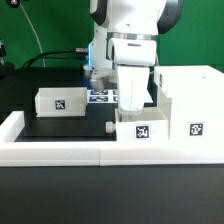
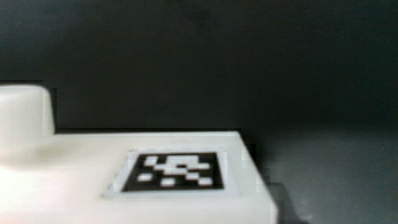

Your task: Assemble drawer

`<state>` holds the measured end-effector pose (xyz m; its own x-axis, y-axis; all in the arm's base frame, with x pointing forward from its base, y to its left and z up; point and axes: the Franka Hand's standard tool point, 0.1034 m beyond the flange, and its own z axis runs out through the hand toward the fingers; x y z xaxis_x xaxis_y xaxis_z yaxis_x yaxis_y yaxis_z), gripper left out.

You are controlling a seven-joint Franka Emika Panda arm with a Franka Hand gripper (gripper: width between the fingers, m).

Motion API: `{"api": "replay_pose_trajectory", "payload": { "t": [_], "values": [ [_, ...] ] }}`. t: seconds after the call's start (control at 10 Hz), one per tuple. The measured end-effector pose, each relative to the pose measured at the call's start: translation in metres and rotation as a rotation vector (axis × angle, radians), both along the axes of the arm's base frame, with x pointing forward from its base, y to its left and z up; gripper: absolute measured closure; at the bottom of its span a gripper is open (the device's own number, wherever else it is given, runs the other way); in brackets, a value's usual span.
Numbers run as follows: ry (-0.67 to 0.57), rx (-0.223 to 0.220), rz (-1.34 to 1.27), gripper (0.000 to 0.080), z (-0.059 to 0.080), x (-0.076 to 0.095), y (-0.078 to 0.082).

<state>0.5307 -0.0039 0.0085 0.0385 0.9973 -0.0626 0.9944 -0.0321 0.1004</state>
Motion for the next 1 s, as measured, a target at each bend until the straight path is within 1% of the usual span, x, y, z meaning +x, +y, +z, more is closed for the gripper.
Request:
{"api": "replay_pose_trajectory", "payload": {
  "t": [0.6,0.7,0.8,0.9,1.0],
  "values": [
    [0.0,0.0,-0.001,0.0753,-0.0001,0.0,-0.0004],
    [0.0,0.0,-0.001,0.0527,-0.0002,0.0,-0.0004],
    [0.001,0.0,-0.001,0.0527,-0.0002,-0.0001,-0.0004],
    [0.001,0.0,-0.001,0.0343,-0.0002,-0.0001,-0.0004],
    [0.001,0.0,-0.001,0.0221,-0.0002,-0.0001,-0.0004]
  ]
}}
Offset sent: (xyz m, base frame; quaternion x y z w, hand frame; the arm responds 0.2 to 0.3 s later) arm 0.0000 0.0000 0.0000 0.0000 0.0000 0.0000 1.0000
